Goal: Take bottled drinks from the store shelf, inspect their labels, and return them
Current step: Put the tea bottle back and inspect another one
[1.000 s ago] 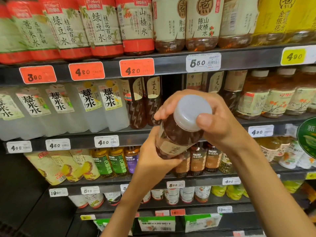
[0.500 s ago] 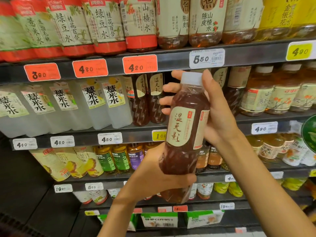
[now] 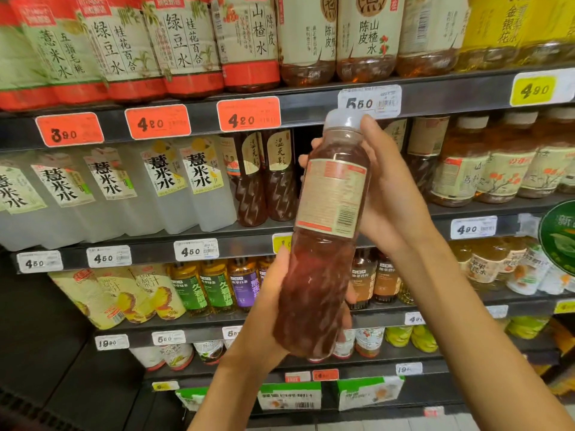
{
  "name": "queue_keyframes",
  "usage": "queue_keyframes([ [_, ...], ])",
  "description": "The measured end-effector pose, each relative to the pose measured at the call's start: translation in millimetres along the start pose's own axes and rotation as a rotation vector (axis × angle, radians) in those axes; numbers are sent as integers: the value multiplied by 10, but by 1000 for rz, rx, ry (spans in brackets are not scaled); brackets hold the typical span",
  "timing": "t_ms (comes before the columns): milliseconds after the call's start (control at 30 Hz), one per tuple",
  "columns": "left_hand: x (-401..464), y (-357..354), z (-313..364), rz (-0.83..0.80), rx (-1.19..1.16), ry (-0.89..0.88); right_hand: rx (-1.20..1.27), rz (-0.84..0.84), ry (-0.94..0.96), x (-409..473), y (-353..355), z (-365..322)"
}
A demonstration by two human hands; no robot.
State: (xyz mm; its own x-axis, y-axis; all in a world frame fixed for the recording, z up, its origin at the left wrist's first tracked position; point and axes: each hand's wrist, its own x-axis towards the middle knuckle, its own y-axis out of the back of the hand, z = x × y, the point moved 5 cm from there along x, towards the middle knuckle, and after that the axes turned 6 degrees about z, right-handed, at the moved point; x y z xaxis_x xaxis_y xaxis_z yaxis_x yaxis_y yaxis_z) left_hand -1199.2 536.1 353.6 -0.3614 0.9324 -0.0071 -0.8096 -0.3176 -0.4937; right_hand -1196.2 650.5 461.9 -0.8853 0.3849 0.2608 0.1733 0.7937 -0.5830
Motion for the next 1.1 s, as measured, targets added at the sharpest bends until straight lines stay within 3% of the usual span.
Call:
queue_keyframes([
  [67, 9, -72, -58, -112, -165, 76, 95, -39, -80, -11, -9, 117],
  [133, 45, -56, -105, -115, -140, 95, 117, -45, -92, -14, -8, 168],
  [300, 80, 261, -29, 310, 231, -36, -156, 51, 82, 13, 42, 57],
  [400, 119, 208, -77, 335, 169, -61, -309, 92, 115, 7, 25, 43],
  [467, 123, 138, -88, 290, 15, -52, -336, 41, 95, 1, 1, 27],
  [567, 77, -20, -61, 38, -209, 0, -153, -75, 7, 0, -29, 32],
  [633, 81, -91, -85, -54, -233, 26, 25, -164, -74, -7, -85, 79],
  [700, 103, -113, -135, -41, -199, 51, 97, -216, -113, -19, -146, 121],
  [800, 130, 26, -123, 121, -30, -2, 33, -169, -73, -4, -139, 102],
  [900, 90, 191, 14, 354, 199, -125, -226, -33, 79, -11, -80, 24],
  [1000, 102, 220, 6, 415, 243, -148, -358, 41, 164, -33, -73, -4],
  [1100, 125, 193, -20, 410, 136, -124, -285, -45, 51, -13, -113, 5],
])
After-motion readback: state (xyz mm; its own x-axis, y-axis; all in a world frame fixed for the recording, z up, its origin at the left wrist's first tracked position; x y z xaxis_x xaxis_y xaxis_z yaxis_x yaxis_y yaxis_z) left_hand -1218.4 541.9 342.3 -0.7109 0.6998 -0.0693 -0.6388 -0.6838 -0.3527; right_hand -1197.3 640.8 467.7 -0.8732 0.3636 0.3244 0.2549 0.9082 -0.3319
